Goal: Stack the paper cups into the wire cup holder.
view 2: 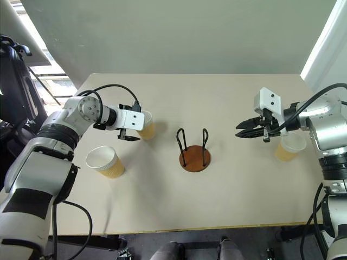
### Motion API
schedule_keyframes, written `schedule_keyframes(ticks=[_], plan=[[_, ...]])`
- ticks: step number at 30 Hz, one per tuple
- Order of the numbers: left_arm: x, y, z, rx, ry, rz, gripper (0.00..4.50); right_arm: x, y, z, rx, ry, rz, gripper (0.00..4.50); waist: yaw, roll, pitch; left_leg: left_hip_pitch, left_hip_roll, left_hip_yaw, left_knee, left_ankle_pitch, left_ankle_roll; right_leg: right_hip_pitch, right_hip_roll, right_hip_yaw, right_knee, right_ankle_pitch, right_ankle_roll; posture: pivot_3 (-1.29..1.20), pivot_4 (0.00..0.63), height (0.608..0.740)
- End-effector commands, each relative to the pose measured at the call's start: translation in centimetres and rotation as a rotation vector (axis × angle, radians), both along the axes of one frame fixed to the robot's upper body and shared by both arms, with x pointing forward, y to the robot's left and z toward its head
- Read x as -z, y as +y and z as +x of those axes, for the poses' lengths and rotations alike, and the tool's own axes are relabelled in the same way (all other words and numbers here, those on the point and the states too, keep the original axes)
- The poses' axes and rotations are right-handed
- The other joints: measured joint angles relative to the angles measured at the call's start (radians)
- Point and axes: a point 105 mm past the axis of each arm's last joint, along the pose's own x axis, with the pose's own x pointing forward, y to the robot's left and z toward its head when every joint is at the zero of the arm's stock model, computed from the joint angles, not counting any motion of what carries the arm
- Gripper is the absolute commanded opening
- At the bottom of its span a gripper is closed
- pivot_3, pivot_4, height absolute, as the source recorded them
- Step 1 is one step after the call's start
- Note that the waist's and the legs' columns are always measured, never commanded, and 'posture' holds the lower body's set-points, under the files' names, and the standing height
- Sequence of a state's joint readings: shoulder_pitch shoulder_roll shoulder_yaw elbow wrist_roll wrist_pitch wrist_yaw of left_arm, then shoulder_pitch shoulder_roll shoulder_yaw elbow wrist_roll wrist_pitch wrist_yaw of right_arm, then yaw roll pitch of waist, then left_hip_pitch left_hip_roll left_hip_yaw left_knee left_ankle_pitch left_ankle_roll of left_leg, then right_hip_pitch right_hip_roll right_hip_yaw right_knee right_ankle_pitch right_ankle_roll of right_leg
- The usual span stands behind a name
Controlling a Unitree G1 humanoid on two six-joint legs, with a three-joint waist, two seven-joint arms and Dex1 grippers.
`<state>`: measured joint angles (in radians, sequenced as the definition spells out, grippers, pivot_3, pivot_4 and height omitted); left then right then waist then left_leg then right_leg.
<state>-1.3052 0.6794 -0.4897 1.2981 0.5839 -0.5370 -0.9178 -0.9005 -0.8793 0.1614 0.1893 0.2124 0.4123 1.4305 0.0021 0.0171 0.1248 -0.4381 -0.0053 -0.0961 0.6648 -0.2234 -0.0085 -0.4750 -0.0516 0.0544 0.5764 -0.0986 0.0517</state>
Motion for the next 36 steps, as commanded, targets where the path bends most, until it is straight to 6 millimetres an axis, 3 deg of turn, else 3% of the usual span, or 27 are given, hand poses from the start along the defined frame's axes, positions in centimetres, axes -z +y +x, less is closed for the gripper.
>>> schedule_keyframes(ticks=[1, 10, 11, 25, 32, 36], plan=[[0.2, 0.8, 0.4, -0.038, -0.036, 0.040, 3.56, -1.7, -0.1, -0.3, -0.001, -0.066, 0.026, 1.07, 0.000, 0.000, 0.000, 0.000, 0.000, 0.000, 0.000, 0.000, 0.000, 0.000, 0.000, 0.000, 0.000, 0.000, 0.000, 0.00, 0.150, 0.740], [0.1, 0.9, 0.6, -0.052, -0.052, 0.037, 0.18, -1.6, -0.4, -0.6, 0.000, -0.070, 0.023, 1.07, 0.002, 0.000, 0.000, 0.000, 0.000, -0.001, 0.001, 0.000, 0.000, 0.001, 0.000, 0.000, 0.000, 0.000, 0.000, 0.00, 0.150, 0.740], [-0.1, 0.8, 0.6, -0.047, -0.051, 0.038, 0.08, -1.7, -0.3, -0.6, -0.008, -0.076, 0.031, 1.07, 0.002, 0.000, 0.000, 0.000, 0.000, 0.000, 0.001, 0.000, 0.000, 0.001, 0.000, 0.000, 0.000, 0.000, 0.000, 0.00, 0.150, 0.740], [-2.5, -0.7, -0.2, 0.006, 0.042, -0.034, 0.08, -5.9, 2.1, -3.1, -0.237, -0.173, 0.171, 1.07, 0.001, 0.000, 0.000, 0.000, 0.000, -0.001, 0.001, 0.000, 0.000, 0.002, 0.003, 0.000, 0.000, 0.000, 0.000, 0.00, 0.150, 0.740], [-3.3, -2.0, -1.1, 0.052, 0.141, -0.117, 0.08, -5.5, 2.5, -4.0, -0.269, -0.141, 0.175, 1.07, 0.002, 0.000, 0.000, 0.000, 0.001, -0.002, 0.002, 0.000, 0.000, 0.002, 0.006, 0.000, -0.001, 0.000, 0.000, 0.00, 0.150, 0.740], [-4.8, -2.9, -1.3, 0.087, 0.151, -0.142, 0.08, -5.3, 2.6, -4.1, -0.275, -0.127, 0.163, 1.07, 0.002, 0.000, 0.000, 0.000, 0.002, -0.003, 0.003, 0.000, 0.000, 0.002, 0.003, 0.002, 0.000, 0.000, 0.000, 0.00, 0.150, 0.740]])
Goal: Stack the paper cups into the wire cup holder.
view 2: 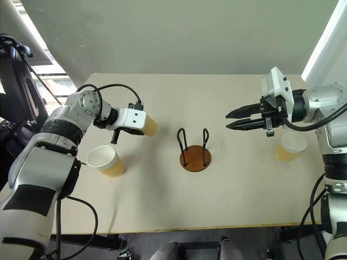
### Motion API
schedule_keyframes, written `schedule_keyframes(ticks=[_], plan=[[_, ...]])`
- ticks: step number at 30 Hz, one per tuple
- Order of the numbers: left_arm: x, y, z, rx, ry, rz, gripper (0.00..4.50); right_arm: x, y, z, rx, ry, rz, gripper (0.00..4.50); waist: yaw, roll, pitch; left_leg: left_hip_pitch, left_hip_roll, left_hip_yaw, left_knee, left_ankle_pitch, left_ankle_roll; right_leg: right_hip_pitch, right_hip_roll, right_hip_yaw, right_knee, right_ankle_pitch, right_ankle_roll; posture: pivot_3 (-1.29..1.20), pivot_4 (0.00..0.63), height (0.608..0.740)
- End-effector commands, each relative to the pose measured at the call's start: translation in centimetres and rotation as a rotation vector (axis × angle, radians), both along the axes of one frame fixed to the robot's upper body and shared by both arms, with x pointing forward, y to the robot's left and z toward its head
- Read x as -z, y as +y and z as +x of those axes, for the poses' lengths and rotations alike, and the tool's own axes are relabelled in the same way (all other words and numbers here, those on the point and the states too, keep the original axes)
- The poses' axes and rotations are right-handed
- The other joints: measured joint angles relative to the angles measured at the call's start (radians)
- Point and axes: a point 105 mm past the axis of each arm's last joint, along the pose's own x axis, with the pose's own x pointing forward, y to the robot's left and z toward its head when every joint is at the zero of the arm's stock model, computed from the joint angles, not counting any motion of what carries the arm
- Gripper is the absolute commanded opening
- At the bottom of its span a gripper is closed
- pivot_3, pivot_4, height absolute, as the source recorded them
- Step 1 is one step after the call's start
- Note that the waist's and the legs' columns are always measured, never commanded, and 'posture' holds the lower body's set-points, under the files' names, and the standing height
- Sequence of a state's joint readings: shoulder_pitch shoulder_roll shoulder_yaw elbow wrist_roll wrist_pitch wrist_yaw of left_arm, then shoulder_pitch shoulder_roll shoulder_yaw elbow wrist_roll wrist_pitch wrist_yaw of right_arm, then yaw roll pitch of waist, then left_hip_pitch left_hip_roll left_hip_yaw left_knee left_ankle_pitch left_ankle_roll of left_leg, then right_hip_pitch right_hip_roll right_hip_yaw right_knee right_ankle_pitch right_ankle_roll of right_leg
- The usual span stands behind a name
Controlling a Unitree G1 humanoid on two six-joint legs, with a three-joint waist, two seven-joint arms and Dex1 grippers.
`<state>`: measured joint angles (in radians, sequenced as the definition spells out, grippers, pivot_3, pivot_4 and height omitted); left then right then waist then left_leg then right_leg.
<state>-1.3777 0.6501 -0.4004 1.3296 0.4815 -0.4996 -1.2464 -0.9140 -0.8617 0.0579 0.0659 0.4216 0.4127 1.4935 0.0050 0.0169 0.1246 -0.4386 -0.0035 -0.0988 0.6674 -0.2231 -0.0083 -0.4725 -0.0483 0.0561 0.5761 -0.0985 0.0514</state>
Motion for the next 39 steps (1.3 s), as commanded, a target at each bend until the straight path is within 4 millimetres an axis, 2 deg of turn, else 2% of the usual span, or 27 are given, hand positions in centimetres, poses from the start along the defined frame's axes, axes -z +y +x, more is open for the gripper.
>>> schedule_keyframes(ticks=[1, 3, 4, 6, 7, 11, 14, 15, 19, 20, 21, 22, 29, 34, 39], plan=[[-3.9, -1.3, 0.3, 0.041, -0.080, -0.039, 0.08, -1.0, 0.0, -0.7, -0.025, -0.042, -0.008, 1.07, -0.001, 0.000, 0.000, 0.000, 0.000, 0.001, 0.000, 0.000, 0.000, 0.000, 0.003, -0.001, 0.000, 0.000, 0.000, 0.00, 0.150, 0.740], [-4.9, -1.6, 0.5, 0.053, -0.109, -0.025, 0.08, -0.9, 0.0, -0.6, -0.024, -0.044, -0.023, 1.07, -0.001, 0.000, 0.000, -0.001, 0.000, 0.000, 0.000, 0.000, 0.000, 0.000, 0.001, 0.000, 0.000, 0.000, 0.000, 0.00, 0.150, 0.740], [-5.5, -1.9, 0.5, 0.061, -0.121, -0.022, 0.08, -0.8, -0.1, -0.6, -0.022, -0.047, -0.034, 1.07, -0.001, 0.000, 0.000, -0.001, 0.000, 0.002, 0.000, 0.000, 0.000, -0.001, 0.005, -0.001, 0.000, 0.000, 0.000, 0.00, 0.150, 0.740], [-7.1, -2.8, 0.4, 0.098, -0.151, -0.001, 0.08, -0.5, -0.3, -0.5, -0.015, -0.043, -0.053, 1.07, -0.002, 0.000, 0.000, 0.000, 0.000, 0.001, 0.000, 0.000, 0.000, 0.000, 0.002, 0.001, -0.001, 0.000, 0.000, 0.00, 0.150, 0.740], [-8.0, -3.4, 0.3, 0.118, -0.162, 0.008, 0.08, -0.4, -0.5, -0.4, -0.010, -0.039, -0.061, 1.07, -0.001, 0.000, 0.000, 0.000, -0.001, 0.003, -0.001, 0.000, 0.000, -0.001, 0.006, -0.001, -0.001, 0.000, 0.000, 0.00, 0.150, 0.740], [-10.3, -5.0, -0.2, 0.182, -0.181, 0.038, 0.08, -0.4, -0.7, -0.4, -0.005, -0.031, -0.068, 1.07, -0.001, 0.000, 0.000, -0.002, -0.001, 0.003, -0.002, -0.001, 0.001, -0.002, 0.003, 0.000, -0.002, -0.001, 0.001, 0.00, 0.150, 0.740], [-12.2, -7.4, -1.5, 0.274, -0.138, 0.005, 0.08, -0.4, -0.8, -0.6, -0.010, -0.018, -0.080, 1.07, -0.002, 0.000, 0.000, -0.003, -0.001, 0.005, -0.001, -0.002, 0.002, -0.003, 0.001, 0.001, -0.002, -0.002, 0.002, 0.00, 0.150, 0.740], [-12.7, -8.1, -1.9, 0.304, -0.117, -0.009, 0.08, -0.3, -0.8, -0.6, -0.011, -0.013, -0.082, 1.07, -0.002, -0.001, 0.000, -0.003, -0.002, 0.006, -0.001, -0.002, 0.003, -0.003, 0.005, -0.001, -0.002, -0.002, 0.002, 0.00, 0.150, 0.740], [-14.2, -10.4, -3.2, 0.395, -0.089, -0.035, 0.08, -0.3, -1.0, -1.2, -0.026, 0.020, -0.094, 1.07, 0.000, -0.001, 0.000, -0.005, -0.001, 0.005, -0.001, -0.003, 0.004, -0.004, 0.003, 0.000, -0.002, -0.004, 0.004, 0.00, 0.150, 0.740], [-14.5, -10.7, -3.3, 0.407, -0.094, -0.033, 0.08, -0.3, -1.1, -1.3, -0.028, 0.025, -0.098, 1.07, -0.003, -0.001, 0.000, -0.006, 0.001, 0.004, 0.000, -0.003, 0.004, -0.004, -0.002, 0.002, -0.002, -0.004, 0.004, 0.00, 0.150, 0.740], [-14.7, -11.0, -3.4, 0.415, -0.098, -0.032, 0.08, -0.2, -1.1, -1.3, -0.029, 0.026, -0.103, 1.07, -0.002, -0.001, 0.000, -0.005, -0.002, 0.008, -0.001, -0.003, 0.004, -0.004, 0.004, -0.002, -0.001, -0.005, 0.005, 0.00, 0.150, 0.740], [-14.9, -11.2, -3.5, 0.422, -0.102, -0.026, 0.08, -0.2, -1.3, -1.3, -0.030, 0.023, -0.111, 1.07, 0.000, 0.000, 0.000, -0.005, -0.001, 0.006, 0.000, -0.004, 0.005, -0.003, -0.001, 0.002, -0.002, -0.005, 0.005, 0.00, 0.150, 0.740], [-15.7, -13.1, -4.2, 0.478, -0.104, -0.032, 0.08, 0.0, -2.2, -1.0, -0.027, -0.021, -0.140, 1.07, 0.000, 0.001, 0.000, -0.004, 0.000, 0.007, 0.003, -0.006, 0.006, -0.002, -0.002, 0.002, -0.001, -0.006, 0.006, 0.00, 0.150, 0.740], [-15.5, -14.6, -5.2, 0.541, -0.062, -0.053, 0.08, 0.2, -2.9, -1.3, -0.030, 0.002, -0.137, 1.07, 0.004, 0.001, 0.000, -0.005, -0.001, 0.005, 0.006, -0.006, 0.007, 0.000, -0.004, 0.000, -0.001, -0.006, 0.007, 0.00, 0.150, 0.740], [-14.4, -14.8, -6.5, 0.598, 0.013, -0.016, 0.08, 0.9, -2.9, -2.4, -0.082, 0.004, -0.084, 1.07, 0.009, 0.001, 0.000, -0.004, 0.000, 0.006, 0.011, -0.009, 0.009, 0.004, -0.005, 0.000, -0.001, -0.007, 0.009, 0.00, 0.150, 0.740]])
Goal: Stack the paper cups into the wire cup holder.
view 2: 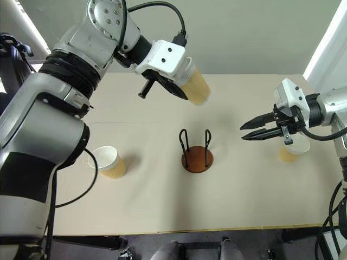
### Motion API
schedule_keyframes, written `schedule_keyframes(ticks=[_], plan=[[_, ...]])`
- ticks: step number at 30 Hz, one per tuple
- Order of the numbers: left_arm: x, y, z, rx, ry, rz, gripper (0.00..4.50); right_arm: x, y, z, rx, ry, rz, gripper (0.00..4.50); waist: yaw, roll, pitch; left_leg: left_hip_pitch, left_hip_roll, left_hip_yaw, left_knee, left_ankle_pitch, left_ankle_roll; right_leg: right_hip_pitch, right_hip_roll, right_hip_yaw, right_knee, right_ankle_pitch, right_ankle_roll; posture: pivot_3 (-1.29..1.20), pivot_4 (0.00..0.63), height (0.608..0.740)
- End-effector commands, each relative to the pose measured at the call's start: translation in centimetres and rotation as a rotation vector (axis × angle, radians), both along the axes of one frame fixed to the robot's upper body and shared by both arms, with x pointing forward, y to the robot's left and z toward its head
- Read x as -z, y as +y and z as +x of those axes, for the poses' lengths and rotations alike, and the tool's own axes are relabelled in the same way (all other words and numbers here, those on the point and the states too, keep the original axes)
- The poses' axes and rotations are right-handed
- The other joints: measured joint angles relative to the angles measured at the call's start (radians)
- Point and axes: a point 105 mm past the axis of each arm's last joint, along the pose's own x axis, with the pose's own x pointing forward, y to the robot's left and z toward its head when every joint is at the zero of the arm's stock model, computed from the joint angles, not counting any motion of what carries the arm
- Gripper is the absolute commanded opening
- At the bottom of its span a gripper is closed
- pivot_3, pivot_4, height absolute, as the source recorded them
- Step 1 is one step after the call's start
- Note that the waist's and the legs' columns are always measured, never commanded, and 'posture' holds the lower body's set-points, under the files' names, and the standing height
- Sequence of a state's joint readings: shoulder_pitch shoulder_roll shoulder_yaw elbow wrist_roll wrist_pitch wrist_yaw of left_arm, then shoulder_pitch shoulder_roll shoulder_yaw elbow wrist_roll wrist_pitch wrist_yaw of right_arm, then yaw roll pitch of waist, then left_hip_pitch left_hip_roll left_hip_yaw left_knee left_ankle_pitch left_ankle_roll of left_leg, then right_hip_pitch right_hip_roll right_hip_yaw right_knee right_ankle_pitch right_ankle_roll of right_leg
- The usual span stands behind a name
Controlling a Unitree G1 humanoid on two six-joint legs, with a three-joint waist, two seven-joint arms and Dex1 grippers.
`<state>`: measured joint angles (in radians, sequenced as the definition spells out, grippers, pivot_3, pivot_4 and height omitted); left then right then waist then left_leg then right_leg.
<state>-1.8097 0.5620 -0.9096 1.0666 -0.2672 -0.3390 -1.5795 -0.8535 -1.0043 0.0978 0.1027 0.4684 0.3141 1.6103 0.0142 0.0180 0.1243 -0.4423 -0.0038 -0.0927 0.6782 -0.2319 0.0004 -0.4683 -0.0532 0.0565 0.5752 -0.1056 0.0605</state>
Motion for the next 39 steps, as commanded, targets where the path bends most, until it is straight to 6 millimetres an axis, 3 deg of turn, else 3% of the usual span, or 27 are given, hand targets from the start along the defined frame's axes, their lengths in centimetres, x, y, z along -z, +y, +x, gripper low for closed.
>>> schedule_keyframes(ticks=[1, 16, 39], plan=[[-0.4, -0.4, -1.7, 0.070, 0.045, 0.029, 0.08, -0.5, 0.1, -1.2, -0.057, -0.048, 0.052, 1.07, -0.001, 0.000, 0.000, 0.001, -0.001, 0.001, 0.001, -0.001, 0.000, 0.001, 0.002, -0.001, 0.000, 0.000, 0.000, 0.00, 0.150, 0.740], [2.5, 0.4, -3.1, 0.126, 0.169, 0.131, 0.08, -0.5, -1.5, 1.8, 0.009, -0.162, 0.082, 1.07, 0.000, 0.001, 0.000, 0.007, -0.003, -0.001, 0.005, -0.002, 0.001, 0.010, 0.000, -0.001, 0.000, 0.000, 0.002, 0.00, 0.150, 0.740], [4.8, 1.4, -1.2, 0.165, 0.050, 0.302, 0.08, -0.4, -1.7, 1.6, 0.006, -0.172, 0.083, 1.07, 0.002, 0.001, 0.000, 0.007, -0.003, -0.002, 0.004, -0.003, 0.000, 0.011, -0.001, -0.001, -0.002, -0.002, 0.004, 0.00, 0.150, 0.740]])
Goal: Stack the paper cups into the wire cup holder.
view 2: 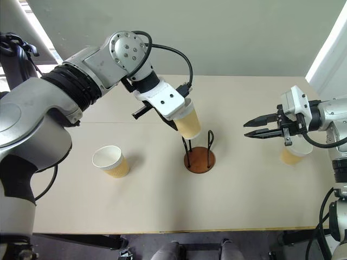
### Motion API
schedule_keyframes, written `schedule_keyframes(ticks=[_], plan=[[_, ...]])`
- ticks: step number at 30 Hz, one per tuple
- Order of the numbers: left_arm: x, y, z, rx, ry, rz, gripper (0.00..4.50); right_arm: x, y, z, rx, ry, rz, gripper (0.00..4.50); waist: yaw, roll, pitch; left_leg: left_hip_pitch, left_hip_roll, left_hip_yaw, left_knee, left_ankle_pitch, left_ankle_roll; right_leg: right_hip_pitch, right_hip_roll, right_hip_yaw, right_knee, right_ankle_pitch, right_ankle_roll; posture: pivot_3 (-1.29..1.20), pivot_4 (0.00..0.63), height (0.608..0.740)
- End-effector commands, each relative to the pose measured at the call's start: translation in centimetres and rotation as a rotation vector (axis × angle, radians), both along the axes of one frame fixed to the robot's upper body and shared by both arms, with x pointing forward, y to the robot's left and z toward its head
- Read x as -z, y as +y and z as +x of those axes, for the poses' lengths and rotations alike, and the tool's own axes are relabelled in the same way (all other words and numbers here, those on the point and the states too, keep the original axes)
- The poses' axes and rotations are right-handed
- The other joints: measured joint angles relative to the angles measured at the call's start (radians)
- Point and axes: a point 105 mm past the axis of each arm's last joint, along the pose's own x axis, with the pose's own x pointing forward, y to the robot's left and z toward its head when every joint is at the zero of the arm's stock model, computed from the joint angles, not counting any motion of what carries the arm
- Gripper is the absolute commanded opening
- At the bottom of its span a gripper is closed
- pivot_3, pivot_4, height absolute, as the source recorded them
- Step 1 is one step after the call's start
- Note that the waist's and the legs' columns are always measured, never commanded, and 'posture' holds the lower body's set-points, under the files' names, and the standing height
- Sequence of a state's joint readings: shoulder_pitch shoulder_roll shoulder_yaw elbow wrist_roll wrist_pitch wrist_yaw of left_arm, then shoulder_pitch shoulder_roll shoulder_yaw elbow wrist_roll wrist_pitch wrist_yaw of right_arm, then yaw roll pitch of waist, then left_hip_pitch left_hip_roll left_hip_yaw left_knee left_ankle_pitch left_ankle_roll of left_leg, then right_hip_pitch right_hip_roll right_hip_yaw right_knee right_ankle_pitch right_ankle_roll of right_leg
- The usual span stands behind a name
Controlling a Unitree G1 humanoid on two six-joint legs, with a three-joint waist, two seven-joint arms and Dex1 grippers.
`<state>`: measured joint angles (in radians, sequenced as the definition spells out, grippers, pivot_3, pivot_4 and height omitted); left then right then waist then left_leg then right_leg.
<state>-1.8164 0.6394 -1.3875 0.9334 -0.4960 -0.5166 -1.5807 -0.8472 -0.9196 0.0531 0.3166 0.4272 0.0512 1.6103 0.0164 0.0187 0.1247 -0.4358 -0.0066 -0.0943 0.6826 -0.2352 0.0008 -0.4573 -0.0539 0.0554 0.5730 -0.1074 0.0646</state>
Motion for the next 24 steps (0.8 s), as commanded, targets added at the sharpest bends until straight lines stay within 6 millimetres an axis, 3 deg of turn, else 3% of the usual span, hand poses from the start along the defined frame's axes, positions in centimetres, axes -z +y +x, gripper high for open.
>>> schedule_keyframes(ticks=[1, 15, 18, 24], plan=[[-0.5, 0.1, -0.2, 0.022, -0.004, 0.004, 0.08, -1.1, -0.2, -0.5, -0.007, -0.054, -0.005, 1.07, 0.000, 0.000, 0.000, 0.000, 0.000, 0.000, 0.000, 0.000, 0.000, 0.000, 0.000, 0.000, 0.000, 0.000, 0.000, 0.00, 0.150, 0.740], [0.5, -0.9, -0.3, 0.083, -0.005, 0.020, 0.08, -0.9, -0.2, -0.5, -0.008, -0.056, -0.008, 1.07, 0.001, 0.000, 0.000, 0.000, 0.000, 0.000, 0.000, 0.000, 0.000, 0.000, 0.000, 0.000, 0.000, 0.000, 0.000, 0.00, 0.150, 0.740], [0.8, -0.9, -0.2, 0.098, -0.017, 0.032, 0.63, -0.8, -0.2, -0.6, -0.011, -0.057, -0.008, 1.07, 0.001, 0.000, 0.000, 0.000, 0.000, 0.000, 0.000, 0.000, 0.000, 0.000, 0.000, 0.000, 0.000, 0.000, 0.000, 0.00, 0.150, 0.740], [0.8, -0.9, 0.2, 0.110, -0.045, 0.051, 2.68, -0.5, -0.3, -0.6, -0.008, -0.064, -0.015, 1.07, 0.002, 0.000, 0.000, 0.000, 0.000, 0.000, 0.000, -0.001, 0.000, 0.000, 0.000, 0.000, 0.000, 0.000, 0.001, 0.00, 0.150, 0.740]])
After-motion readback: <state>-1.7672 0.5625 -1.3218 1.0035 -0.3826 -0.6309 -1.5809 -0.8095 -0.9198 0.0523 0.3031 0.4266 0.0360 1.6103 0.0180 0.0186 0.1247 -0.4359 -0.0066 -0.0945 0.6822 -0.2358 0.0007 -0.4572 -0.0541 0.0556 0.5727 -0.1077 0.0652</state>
